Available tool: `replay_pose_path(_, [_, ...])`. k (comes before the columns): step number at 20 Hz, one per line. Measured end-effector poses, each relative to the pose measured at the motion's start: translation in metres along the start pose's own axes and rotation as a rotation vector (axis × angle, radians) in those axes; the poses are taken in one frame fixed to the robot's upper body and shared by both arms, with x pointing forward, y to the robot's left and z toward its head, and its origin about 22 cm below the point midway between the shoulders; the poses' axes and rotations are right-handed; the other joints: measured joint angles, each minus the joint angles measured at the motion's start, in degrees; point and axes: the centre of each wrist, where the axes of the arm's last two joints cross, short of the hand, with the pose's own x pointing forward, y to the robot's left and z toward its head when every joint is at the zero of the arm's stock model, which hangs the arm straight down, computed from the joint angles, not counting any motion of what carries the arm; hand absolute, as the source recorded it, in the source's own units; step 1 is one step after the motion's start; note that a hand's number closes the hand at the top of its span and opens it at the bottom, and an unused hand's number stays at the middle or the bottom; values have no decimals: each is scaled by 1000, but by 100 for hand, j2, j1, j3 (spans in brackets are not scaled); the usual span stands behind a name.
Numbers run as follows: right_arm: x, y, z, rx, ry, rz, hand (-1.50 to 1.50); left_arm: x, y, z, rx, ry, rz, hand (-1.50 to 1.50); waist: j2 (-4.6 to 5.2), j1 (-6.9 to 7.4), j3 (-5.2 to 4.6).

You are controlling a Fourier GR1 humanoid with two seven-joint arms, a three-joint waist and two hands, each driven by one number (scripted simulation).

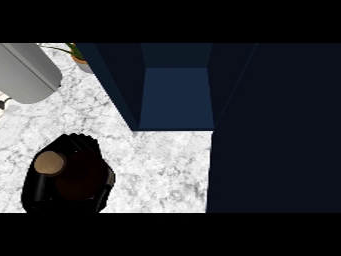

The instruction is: Pick up the wine, place it into the cabinet and close the cabinet

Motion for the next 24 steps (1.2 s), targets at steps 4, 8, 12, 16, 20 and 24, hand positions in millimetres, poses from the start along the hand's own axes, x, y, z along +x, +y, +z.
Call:
replay_pose_path(4, [-1,-2,0,3,-7,5,-150,14,-30,-12,-36,13,38,150,4,-5,1])
replay_pose_path(8, [-4,-3,2,-1,-2,-1,-150,24,-59,-25,-63,5,64,150,6,-22,1])
replay_pose_path(12, [-2,-2,0,7,-2,-8,-150,35,-89,-37,-67,0,88,150,7,-25,-1])
replay_pose_path(16, [-3,0,0,12,-1,-19,-150,45,-114,-51,-64,8,97,150,8,-34,-1])
replay_pose_path(20, [-4,-1,1,8,-4,-15,-150,47,-129,-61,-51,8,75,150,10,-31,-1])
replay_pose_path(24, [-3,-5,2,3,-3,3,-150,44,-144,-71,-30,7,60,150,11,-50,-2])
